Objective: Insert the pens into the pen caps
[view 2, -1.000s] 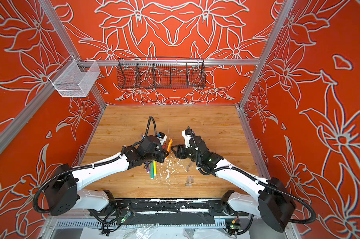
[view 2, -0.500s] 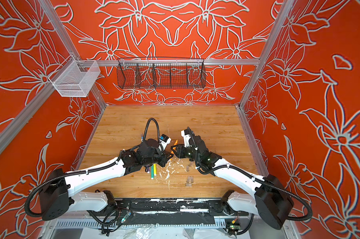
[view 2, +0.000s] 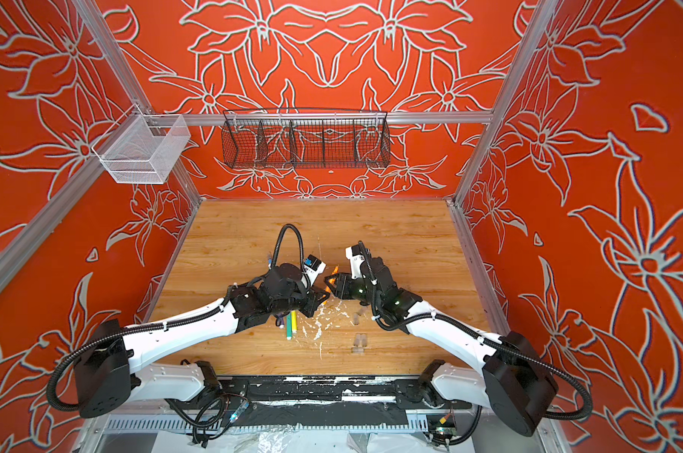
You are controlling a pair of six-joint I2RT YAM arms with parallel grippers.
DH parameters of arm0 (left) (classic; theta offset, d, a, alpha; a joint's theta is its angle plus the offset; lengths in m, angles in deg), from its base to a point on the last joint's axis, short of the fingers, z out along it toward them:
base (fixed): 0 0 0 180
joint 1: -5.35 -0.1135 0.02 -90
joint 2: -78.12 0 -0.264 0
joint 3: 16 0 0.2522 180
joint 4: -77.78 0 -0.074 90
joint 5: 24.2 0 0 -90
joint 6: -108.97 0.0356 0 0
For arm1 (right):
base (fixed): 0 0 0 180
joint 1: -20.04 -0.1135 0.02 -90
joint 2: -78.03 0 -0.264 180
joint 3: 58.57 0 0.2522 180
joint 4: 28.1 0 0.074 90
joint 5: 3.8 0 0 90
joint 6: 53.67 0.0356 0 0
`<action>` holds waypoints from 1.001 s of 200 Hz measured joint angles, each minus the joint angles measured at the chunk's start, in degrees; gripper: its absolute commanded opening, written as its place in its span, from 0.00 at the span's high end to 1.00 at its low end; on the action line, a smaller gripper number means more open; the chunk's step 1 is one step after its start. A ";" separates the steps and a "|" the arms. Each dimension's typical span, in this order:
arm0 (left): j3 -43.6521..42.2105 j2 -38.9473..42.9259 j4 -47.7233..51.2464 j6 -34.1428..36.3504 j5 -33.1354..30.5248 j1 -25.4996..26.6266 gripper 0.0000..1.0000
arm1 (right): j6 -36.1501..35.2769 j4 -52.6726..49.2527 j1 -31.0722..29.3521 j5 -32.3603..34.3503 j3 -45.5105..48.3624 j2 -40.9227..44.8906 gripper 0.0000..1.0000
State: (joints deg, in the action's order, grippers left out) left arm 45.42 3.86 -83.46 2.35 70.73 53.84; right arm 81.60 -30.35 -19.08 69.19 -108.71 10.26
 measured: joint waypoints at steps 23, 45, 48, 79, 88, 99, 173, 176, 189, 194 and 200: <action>0.00 0.00 0.00 0.15 0.37 0.26 1.00 | 0.44 0.13 0.39 -0.20 0.68 1.16 0.60; 0.00 0.00 0.00 0.28 0.57 0.37 1.00 | 0.76 0.70 0.83 -0.42 0.90 1.60 0.61; 0.00 0.00 0.00 0.31 0.59 0.37 1.00 | 0.83 0.81 0.87 -0.44 0.90 1.60 0.61; 0.00 -0.28 0.00 0.57 1.22 0.48 1.00 | 1.60 1.75 0.94 -1.46 1.01 1.60 0.63; 0.00 -0.46 0.00 0.61 1.27 0.61 1.00 | 1.79 2.10 0.98 -1.70 1.14 1.60 0.66; 0.02 -0.76 0.02 0.79 1.40 0.76 1.00 | 1.99 2.43 1.09 -2.12 1.31 1.57 0.74; 0.02 -1.20 -0.26 1.09 0.59 1.03 0.62 | 3.54 5.40 1.57 -3.58 2.67 1.16 1.00; 0.02 -1.25 -0.42 0.98 0.37 1.03 0.61 | 3.61 5.66 1.57 -3.65 2.71 1.14 1.00; 0.11 -1.77 -1.40 0.63 -0.68 1.07 0.62 | 4.09 6.88 1.57 -4.09 2.97 1.11 1.00; 0.28 -2.16 -1.64 0.61 -0.96 1.07 0.62 | 4.28 7.37 1.57 -4.24 3.15 1.11 1.00; 0.68 -2.82 -1.75 0.52 -1.25 1.07 0.62 | 4.55 7.87 1.57 -4.46 3.30 1.11 1.00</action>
State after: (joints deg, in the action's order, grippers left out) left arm 46.10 1.04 -85.21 2.88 69.48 54.91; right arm 86.15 -22.48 -17.50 64.73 -105.41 11.38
